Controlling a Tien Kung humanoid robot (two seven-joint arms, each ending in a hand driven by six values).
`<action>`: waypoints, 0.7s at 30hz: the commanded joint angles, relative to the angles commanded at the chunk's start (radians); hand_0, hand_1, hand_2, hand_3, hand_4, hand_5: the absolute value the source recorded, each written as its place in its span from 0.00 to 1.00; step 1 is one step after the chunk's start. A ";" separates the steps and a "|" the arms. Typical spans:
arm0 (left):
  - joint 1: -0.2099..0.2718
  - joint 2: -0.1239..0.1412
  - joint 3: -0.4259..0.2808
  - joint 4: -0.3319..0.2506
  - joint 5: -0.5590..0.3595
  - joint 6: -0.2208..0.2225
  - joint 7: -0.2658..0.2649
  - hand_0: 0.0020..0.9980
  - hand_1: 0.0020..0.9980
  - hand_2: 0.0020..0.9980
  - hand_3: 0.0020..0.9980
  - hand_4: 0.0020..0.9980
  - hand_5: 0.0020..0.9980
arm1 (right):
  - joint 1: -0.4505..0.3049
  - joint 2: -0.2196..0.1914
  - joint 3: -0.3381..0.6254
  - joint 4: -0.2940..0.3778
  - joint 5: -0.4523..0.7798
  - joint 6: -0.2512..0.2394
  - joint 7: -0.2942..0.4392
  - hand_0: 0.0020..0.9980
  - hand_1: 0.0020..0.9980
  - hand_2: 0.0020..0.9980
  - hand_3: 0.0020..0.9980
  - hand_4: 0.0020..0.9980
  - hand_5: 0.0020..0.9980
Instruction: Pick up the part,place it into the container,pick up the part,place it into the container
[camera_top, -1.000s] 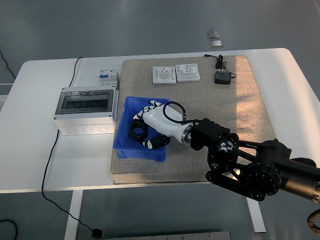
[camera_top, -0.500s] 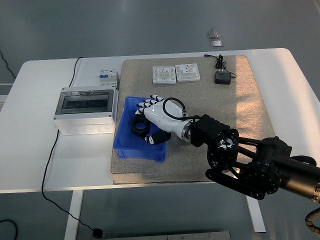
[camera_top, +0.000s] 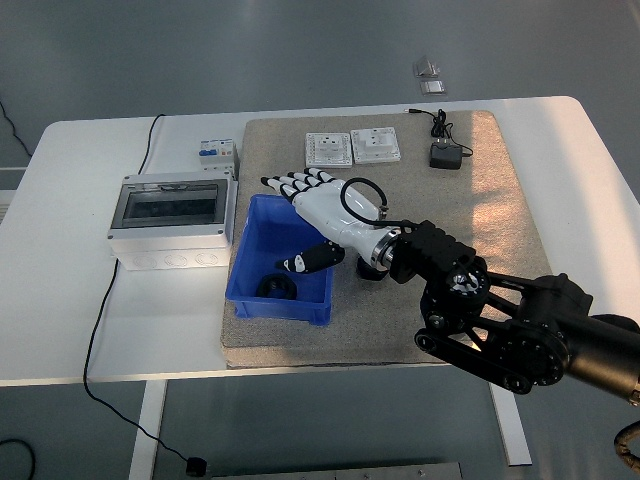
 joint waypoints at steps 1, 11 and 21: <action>0.001 -0.001 0.001 0.000 -0.005 0.001 -0.001 0.70 0.68 0.74 0.73 0.78 0.80 | -0.017 -0.014 0.025 0.006 0.013 -0.023 -0.017 1.00 1.00 1.00 1.00 0.94 0.48; 0.004 -0.002 -0.003 0.000 0.000 0.001 -0.004 0.70 0.68 0.74 0.73 0.78 0.81 | -0.080 -0.071 0.123 0.020 0.065 0.107 -0.218 1.00 0.77 0.87 0.93 0.82 0.35; 0.005 -0.003 0.000 0.000 -0.003 0.004 -0.009 0.70 0.68 0.74 0.73 0.78 0.81 | -0.093 -0.062 0.062 0.020 0.116 0.186 -0.281 1.00 0.62 0.85 0.95 0.89 0.38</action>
